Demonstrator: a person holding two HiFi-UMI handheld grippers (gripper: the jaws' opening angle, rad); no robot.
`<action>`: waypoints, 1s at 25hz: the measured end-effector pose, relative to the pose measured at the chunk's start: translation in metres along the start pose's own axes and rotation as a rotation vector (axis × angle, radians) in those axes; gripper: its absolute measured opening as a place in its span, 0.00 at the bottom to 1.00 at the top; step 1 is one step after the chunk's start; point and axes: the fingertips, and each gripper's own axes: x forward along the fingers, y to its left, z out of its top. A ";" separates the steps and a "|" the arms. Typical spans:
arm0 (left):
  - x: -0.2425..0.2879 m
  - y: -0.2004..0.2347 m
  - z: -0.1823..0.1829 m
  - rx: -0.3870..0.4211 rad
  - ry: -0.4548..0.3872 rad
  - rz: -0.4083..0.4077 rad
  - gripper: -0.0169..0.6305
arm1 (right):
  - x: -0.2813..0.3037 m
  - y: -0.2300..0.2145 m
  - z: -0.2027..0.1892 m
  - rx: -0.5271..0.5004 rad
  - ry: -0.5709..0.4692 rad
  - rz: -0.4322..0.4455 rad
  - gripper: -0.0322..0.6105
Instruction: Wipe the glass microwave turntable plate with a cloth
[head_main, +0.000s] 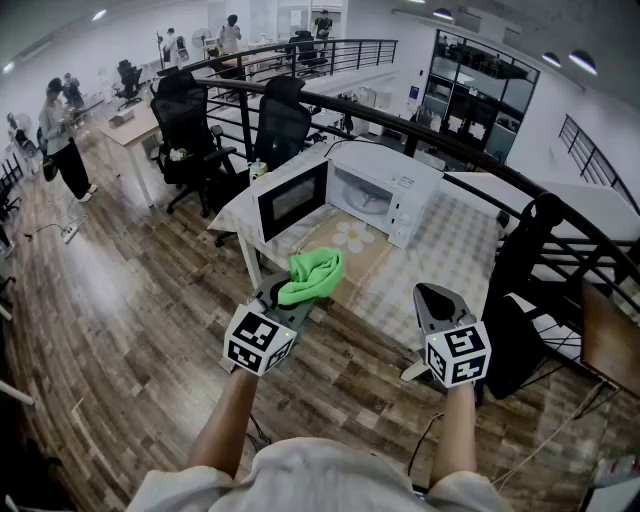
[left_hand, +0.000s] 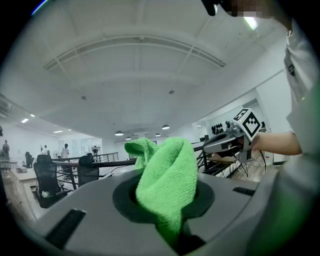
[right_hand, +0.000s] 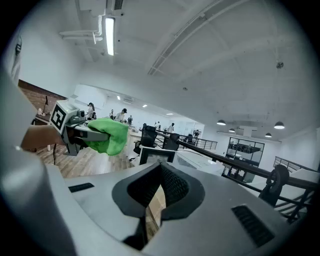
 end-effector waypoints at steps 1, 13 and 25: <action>-0.002 0.003 0.000 -0.001 -0.002 -0.001 0.14 | 0.002 0.004 0.001 -0.005 0.003 0.003 0.07; -0.003 0.033 -0.023 -0.032 0.015 -0.044 0.15 | 0.022 0.016 0.010 0.004 -0.009 -0.087 0.07; 0.138 0.123 -0.037 -0.006 0.035 0.006 0.15 | 0.162 -0.082 0.005 -0.017 -0.056 -0.075 0.07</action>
